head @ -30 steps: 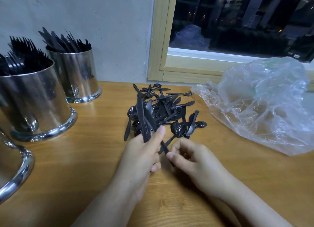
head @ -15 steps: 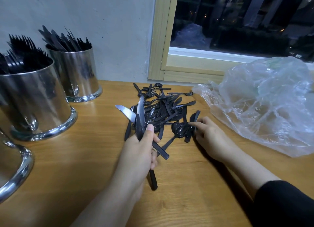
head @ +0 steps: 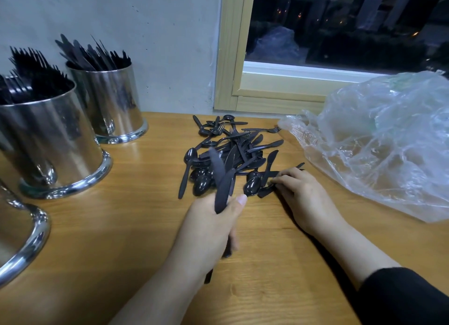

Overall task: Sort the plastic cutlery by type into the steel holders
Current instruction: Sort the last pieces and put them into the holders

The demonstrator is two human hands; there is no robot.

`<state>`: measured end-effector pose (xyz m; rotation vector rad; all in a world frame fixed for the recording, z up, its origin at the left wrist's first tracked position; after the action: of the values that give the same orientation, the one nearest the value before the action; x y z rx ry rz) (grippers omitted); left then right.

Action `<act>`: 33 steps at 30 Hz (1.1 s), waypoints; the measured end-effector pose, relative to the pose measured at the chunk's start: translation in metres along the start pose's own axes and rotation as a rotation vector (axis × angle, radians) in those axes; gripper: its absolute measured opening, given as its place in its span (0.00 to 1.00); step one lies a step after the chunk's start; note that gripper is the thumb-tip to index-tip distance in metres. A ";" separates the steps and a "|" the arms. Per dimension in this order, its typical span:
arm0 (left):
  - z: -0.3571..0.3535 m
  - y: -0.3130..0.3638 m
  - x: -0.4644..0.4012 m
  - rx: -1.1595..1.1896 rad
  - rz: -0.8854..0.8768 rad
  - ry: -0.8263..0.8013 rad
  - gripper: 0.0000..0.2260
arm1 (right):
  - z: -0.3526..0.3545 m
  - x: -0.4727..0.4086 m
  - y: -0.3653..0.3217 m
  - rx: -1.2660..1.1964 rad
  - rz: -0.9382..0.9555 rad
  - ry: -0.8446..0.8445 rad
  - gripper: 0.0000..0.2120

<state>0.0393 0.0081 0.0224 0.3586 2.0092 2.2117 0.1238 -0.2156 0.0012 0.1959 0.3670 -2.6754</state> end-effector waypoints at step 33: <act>-0.003 0.003 -0.025 -0.182 0.008 0.317 0.20 | 0.013 0.000 -0.008 -0.236 -0.153 -0.240 0.11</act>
<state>0.0624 -0.0015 0.0229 -0.0063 1.9209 2.5672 0.1194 -0.2121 0.0150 -0.2309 0.6361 -2.7326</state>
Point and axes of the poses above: each hand's wrist, its own x-axis away from the middle knuckle, its own z-axis out of the back of the hand, y = z × x, the point moved 2 cm from there along -x, towards the middle knuckle, and after that the axes turned 15 degrees about -y, right-handed, at the moved point
